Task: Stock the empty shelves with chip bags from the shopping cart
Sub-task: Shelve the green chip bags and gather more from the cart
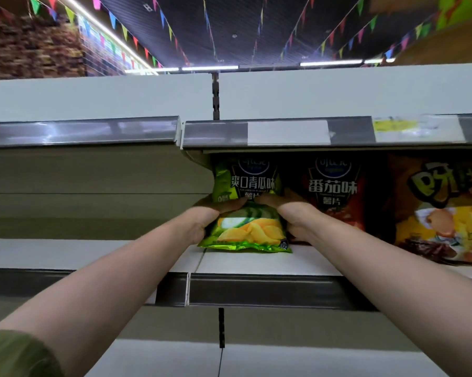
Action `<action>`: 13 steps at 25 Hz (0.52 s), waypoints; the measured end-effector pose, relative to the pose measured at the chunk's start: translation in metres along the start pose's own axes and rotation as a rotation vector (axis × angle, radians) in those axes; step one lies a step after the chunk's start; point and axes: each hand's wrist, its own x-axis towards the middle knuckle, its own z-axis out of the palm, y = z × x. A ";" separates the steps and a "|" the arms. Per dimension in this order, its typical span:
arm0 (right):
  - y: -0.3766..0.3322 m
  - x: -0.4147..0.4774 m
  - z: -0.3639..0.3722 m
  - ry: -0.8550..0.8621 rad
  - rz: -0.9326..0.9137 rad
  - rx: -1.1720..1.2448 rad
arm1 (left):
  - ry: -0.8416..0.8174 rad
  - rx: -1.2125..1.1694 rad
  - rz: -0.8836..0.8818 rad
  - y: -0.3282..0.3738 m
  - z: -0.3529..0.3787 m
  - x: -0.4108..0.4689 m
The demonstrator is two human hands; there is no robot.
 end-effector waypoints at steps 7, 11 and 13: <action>-0.001 0.033 -0.006 -0.001 -0.014 -0.057 | -0.094 -0.043 0.026 -0.003 -0.001 0.020; 0.000 0.039 -0.003 0.044 0.002 -0.215 | -0.018 -0.018 0.009 -0.008 0.003 0.031; -0.003 0.035 -0.001 0.051 0.006 -0.303 | 0.044 0.020 0.032 -0.008 0.007 0.032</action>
